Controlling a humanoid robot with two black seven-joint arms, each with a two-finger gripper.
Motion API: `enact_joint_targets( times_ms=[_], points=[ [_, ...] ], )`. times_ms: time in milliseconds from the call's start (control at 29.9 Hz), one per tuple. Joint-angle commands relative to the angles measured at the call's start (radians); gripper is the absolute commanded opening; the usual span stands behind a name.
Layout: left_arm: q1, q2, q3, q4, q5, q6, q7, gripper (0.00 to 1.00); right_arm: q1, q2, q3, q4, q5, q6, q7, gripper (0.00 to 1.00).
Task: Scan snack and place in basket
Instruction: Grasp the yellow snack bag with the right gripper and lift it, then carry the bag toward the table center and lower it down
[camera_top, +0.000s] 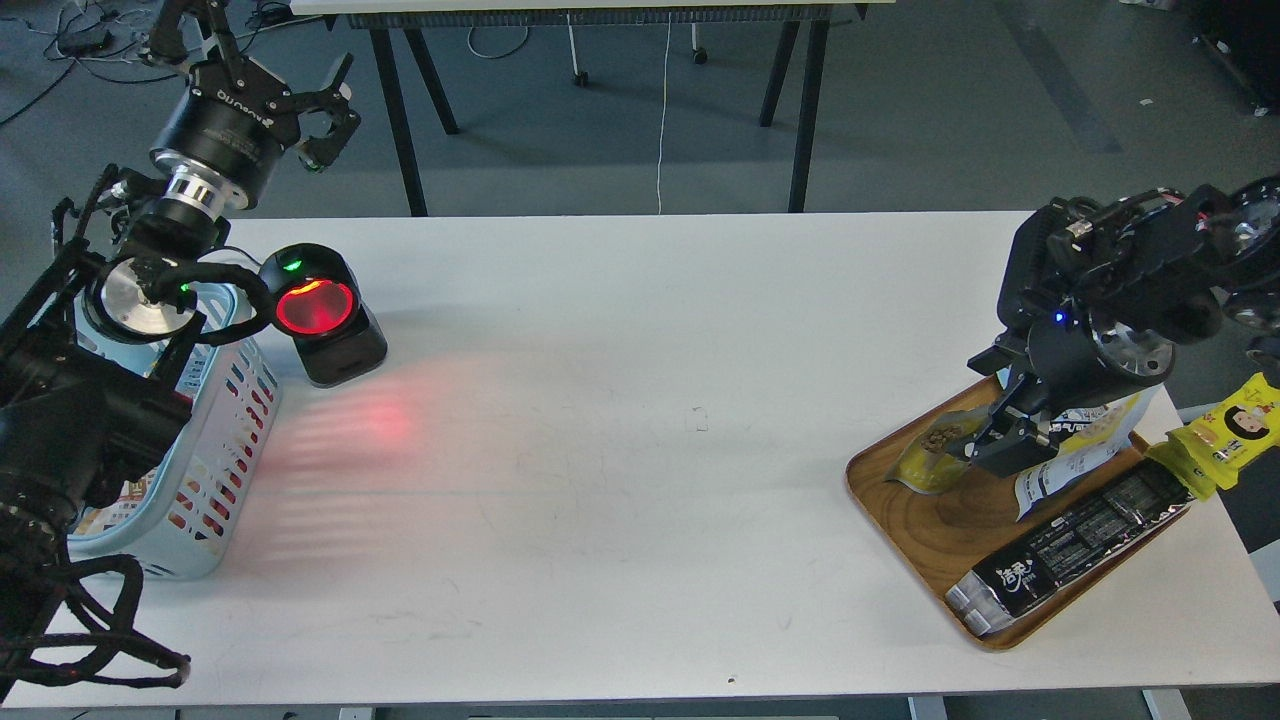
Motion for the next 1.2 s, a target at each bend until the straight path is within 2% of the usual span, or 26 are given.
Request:
enact_joint_targets(
  times_ms=[0, 167, 267, 301, 535, 702, 869, 1169],
  points=[
    [-0.017, 0.0, 0.003, 0.0, 0.001, 0.006, 0.0, 1.0, -0.035, 0.01, 0.005, -0.046, 0.005, 0.0, 0.0, 0.69],
    [-0.03, 0.002, 0.003, 0.003, 0.001, 0.01, 0.0, 1.0, -0.04, 0.005, 0.005, -0.055, -0.001, 0.004, 0.0, 0.4],
    [-0.043, 0.002, 0.003, 0.005, 0.001, 0.015, 0.0, 1.0, -0.045, -0.001, 0.001, -0.06, -0.003, 0.007, 0.0, 0.13],
    [-0.044, 0.0, 0.003, 0.005, 0.001, 0.016, -0.001, 1.0, -0.048, -0.003, 0.002, -0.064, -0.003, 0.007, 0.0, 0.09],
    [-0.054, 0.0, 0.005, 0.005, 0.001, 0.018, -0.001, 1.0, -0.054, -0.001, 0.01, -0.083, 0.005, 0.004, 0.0, 0.0],
    [-0.054, 0.003, 0.008, 0.005, 0.001, 0.018, -0.001, 1.0, -0.022, -0.003, 0.03, -0.078, 0.006, 0.003, 0.0, 0.0],
    [-0.057, 0.008, 0.008, 0.005, 0.0, 0.009, 0.009, 1.0, 0.102, 0.019, 0.037, -0.061, 0.016, 0.003, 0.0, 0.0],
    [-0.057, 0.014, 0.008, 0.005, 0.0, 0.003, 0.011, 1.0, 0.138, 0.22, 0.168, -0.072, 0.175, -0.005, 0.0, 0.0]
  ],
)
